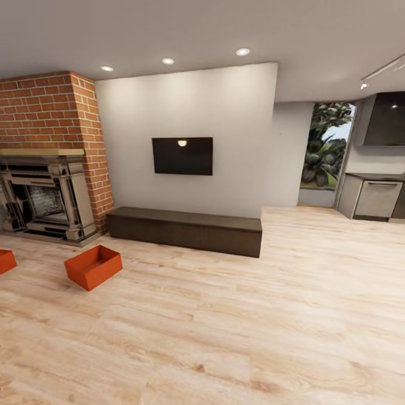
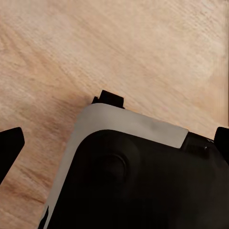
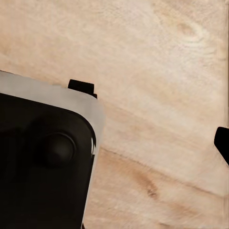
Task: Move the two storage containers from the living room to the garage. In the garage, place one container on the floor and stack the other container on top of it (either order is fine).
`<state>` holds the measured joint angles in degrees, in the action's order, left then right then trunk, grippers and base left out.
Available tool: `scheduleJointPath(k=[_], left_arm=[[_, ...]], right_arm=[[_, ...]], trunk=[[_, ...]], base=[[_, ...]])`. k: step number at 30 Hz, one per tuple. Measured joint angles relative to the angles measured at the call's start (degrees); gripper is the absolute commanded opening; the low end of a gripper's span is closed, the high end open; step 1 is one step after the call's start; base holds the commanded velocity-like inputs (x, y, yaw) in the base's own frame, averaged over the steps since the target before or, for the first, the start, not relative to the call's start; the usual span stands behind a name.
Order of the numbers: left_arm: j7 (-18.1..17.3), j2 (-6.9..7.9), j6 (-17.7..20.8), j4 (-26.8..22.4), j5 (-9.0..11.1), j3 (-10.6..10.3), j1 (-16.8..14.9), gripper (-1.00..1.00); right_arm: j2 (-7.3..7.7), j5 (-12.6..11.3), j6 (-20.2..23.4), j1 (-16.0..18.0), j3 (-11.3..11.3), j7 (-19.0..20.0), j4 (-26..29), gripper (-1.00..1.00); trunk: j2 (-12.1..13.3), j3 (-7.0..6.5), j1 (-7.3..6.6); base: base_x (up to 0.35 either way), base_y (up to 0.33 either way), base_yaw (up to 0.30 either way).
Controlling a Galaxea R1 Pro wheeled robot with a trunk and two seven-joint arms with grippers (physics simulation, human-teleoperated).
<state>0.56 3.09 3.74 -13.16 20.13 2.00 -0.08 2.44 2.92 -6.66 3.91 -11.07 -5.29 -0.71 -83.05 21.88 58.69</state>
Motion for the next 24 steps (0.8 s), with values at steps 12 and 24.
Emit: scheduleJointPath(k=[12,24], left_arm=[[-0.02,0.0,0.0,-0.01,0.0,0.0,0.0,1.0],[-0.01,0.0,0.0,-0.03,-0.01,0.0,-0.01,1.0]], right_arm=[[0.02,-0.02,-0.04,0.0,-0.03,0.0,0.0,1.0],[0.03,0.02,-0.05,-0.01,-0.03,0.0,0.0,1.0]], trunk=[[0.0,0.0,0.0],[0.0,0.0,0.0]], base=[[0.324,0.0,0.257],[0.324,0.0,0.042]])
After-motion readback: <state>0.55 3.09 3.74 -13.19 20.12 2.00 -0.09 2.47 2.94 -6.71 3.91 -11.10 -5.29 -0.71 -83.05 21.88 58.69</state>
